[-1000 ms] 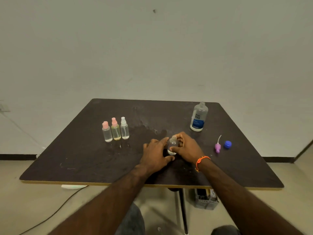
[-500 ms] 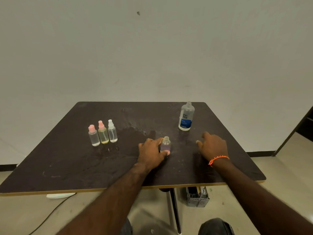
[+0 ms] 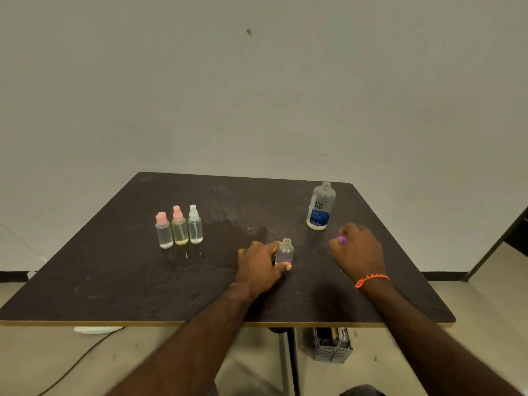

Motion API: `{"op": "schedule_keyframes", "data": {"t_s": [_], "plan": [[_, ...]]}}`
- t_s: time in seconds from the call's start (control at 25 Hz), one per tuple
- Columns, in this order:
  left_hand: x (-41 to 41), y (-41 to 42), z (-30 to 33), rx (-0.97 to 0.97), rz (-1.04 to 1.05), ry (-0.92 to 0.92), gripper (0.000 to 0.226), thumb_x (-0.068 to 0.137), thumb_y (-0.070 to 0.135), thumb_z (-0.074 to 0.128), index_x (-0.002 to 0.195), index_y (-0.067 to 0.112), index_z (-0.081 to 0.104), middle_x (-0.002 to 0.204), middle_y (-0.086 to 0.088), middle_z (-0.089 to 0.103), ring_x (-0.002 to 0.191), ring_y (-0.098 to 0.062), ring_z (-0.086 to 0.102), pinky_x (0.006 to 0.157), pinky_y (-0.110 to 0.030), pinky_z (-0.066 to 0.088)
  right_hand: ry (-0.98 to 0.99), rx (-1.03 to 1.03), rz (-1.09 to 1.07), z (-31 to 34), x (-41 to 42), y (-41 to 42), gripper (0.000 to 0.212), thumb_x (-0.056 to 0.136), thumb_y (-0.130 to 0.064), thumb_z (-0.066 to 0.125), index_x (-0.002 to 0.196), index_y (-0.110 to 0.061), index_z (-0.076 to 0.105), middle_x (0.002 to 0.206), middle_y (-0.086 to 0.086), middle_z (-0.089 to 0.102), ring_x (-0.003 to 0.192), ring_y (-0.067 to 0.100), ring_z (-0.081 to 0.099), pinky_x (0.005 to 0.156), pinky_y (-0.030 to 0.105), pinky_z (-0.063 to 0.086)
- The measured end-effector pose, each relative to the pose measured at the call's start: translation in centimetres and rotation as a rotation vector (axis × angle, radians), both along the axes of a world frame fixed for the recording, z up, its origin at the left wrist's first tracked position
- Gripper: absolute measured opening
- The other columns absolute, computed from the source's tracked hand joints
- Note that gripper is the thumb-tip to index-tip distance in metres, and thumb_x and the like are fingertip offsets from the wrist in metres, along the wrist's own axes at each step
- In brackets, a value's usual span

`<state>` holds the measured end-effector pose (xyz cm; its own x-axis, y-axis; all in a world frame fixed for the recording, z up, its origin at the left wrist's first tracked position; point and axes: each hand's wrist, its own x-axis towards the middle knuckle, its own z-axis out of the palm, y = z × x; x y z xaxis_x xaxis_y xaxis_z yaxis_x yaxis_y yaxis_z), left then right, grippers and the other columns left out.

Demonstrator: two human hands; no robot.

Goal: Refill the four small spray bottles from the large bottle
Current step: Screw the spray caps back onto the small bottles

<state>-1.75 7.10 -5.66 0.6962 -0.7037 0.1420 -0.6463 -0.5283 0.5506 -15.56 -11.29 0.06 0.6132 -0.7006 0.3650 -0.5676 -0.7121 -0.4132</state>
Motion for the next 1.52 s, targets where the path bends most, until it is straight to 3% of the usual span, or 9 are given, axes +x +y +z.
{"op": "schedule_keyframes", "data": {"t_s": [0.24,0.44,0.72,0.88,1.08,1.2,1.32,1.4,1.52], "plan": [[-0.5,0.4,0.4,-0.023,0.007,-0.019,0.053,0.093,0.056,0.066,0.141,0.036,0.056,0.124,0.006,0.068,0.125,-0.018,0.05,0.104,-0.042,0.03,-0.17,0.124,0.186,7.7,2.2,4.9,0.021,0.079,-0.034,0.068,0.06,-0.026,0.062,0.064,-0.015,0.06,0.065,0.007,0.056,0.062,0.021,0.041],[-0.7,0.4,0.5,-0.041,0.009,-0.032,0.047,0.093,0.056,0.066,0.136,0.037,0.059,0.118,0.007,0.069,0.122,-0.019,0.051,0.1,-0.041,0.031,-0.123,0.105,0.223,7.6,3.9,5.6,0.013,0.084,-0.034,0.068,0.077,-0.023,0.071,0.074,-0.012,0.065,0.067,0.005,0.058,0.058,0.014,0.038],[-0.4,0.4,0.1,-0.041,-0.009,-0.015,0.043,0.093,0.057,0.066,0.129,0.034,0.06,0.098,0.014,0.056,0.117,-0.016,0.049,0.093,-0.038,0.03,0.082,0.112,0.273,4.7,5.2,6.0,0.015,0.083,-0.033,0.07,0.073,-0.022,0.067,0.08,-0.009,0.069,0.073,0.008,0.062,0.071,0.023,0.051],[-0.2,0.4,-0.2,-0.032,-0.003,-0.006,0.04,0.092,0.059,0.066,0.119,0.03,0.063,0.096,0.013,0.057,0.114,-0.015,0.05,0.095,-0.039,0.032,0.261,0.193,0.372,3.0,5.9,6.4,0.008,0.088,-0.025,0.071,0.091,-0.017,0.072,0.095,-0.005,0.072,0.084,0.011,0.064,0.081,0.028,0.055],[-0.2,0.0,-0.5,-0.034,0.024,-0.014,0.042,0.091,0.06,0.068,0.115,0.026,0.065,0.102,0.008,0.062,0.109,-0.015,0.05,0.098,-0.041,0.037,0.232,0.194,0.226,1.7,6.0,6.4,0.036,0.084,-0.052,0.073,0.077,-0.018,0.063,0.074,0.001,0.065,0.075,0.016,0.064,0.076,0.033,0.057],[0.0,0.1,-1.0,-0.057,0.036,-0.005,0.033,0.089,0.057,0.071,0.097,0.025,0.065,0.094,0.007,0.06,0.101,-0.014,0.05,0.099,-0.044,0.04,0.117,0.296,0.264,0.6,5.5,7.0,0.054,0.077,-0.061,0.075,0.11,-0.02,0.061,0.11,-0.002,0.066,0.103,0.016,0.064,0.088,0.034,0.055],[0.1,0.3,-1.1,-0.079,-0.002,-0.012,0.031,0.09,0.056,0.068,0.102,0.028,0.064,0.091,0.012,0.059,0.101,-0.013,0.049,0.097,-0.045,0.04,-0.066,0.453,0.454,0.4,5.1,7.2,0.066,0.091,-0.028,0.07,0.149,-0.022,0.039,0.149,-0.005,0.048,0.134,0.011,0.048,0.109,0.031,0.043],[-0.1,0.4,-0.8,-0.065,-0.003,-0.021,0.029,0.09,0.058,0.067,0.098,0.03,0.06,0.091,0.014,0.056,0.103,-0.014,0.048,0.096,-0.043,0.038,-0.078,0.436,0.485,0.6,5.1,6.9,0.058,0.095,-0.01,0.062,0.148,-0.022,0.043,0.141,-0.005,0.058,0.124,0.004,0.054,0.108,0.026,0.044],[-0.2,0.3,-0.6,-0.058,0.012,-0.029,0.03,0.09,0.06,0.069,0.091,0.035,0.052,0.088,0.016,0.052,0.103,-0.014,0.049,0.095,-0.042,0.038,-0.098,0.344,0.305,0.7,5.4,6.8,0.047,0.087,-0.029,0.076,0.13,-0.023,0.057,0.108,-0.008,0.071,0.096,0.003,0.065,0.092,0.026,0.055]]}}
